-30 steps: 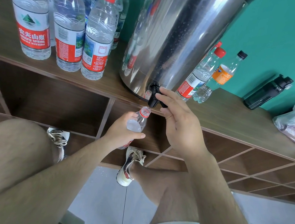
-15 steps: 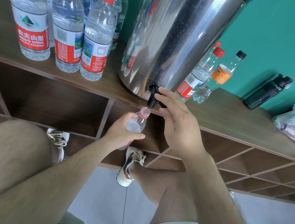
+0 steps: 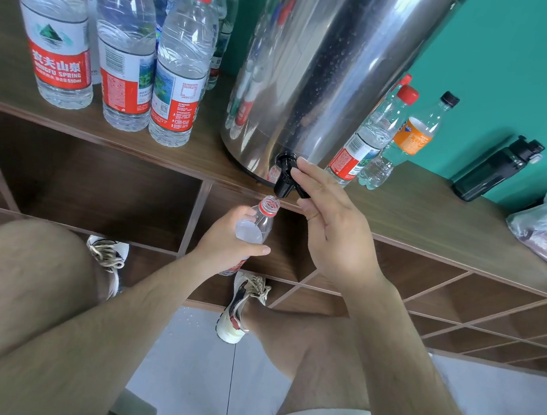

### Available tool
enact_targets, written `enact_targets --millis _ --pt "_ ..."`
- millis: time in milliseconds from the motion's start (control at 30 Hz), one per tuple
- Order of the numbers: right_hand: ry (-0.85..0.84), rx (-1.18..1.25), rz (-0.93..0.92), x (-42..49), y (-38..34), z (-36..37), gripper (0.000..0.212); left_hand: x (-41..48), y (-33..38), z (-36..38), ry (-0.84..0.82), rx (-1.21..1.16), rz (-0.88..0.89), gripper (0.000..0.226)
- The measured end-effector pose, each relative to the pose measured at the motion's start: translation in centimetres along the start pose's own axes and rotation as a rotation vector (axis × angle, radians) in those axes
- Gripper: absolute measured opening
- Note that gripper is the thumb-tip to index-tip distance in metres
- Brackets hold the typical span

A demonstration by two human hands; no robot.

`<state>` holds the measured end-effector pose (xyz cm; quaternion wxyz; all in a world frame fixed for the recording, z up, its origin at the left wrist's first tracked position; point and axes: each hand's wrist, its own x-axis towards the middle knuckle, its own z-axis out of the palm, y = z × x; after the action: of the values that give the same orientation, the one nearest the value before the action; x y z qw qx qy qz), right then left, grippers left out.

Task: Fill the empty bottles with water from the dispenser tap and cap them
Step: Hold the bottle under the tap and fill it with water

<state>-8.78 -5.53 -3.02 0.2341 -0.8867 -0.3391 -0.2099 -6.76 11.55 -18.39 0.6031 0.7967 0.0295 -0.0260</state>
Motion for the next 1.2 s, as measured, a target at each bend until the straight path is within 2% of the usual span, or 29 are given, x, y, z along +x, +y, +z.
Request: enact_targets --millis 1200 --pt "0.036 0.106 0.041 -0.2 -0.4 1.1 0.053 0.1 -0.1 0.0 0.002 0.006 0.003 0.079"
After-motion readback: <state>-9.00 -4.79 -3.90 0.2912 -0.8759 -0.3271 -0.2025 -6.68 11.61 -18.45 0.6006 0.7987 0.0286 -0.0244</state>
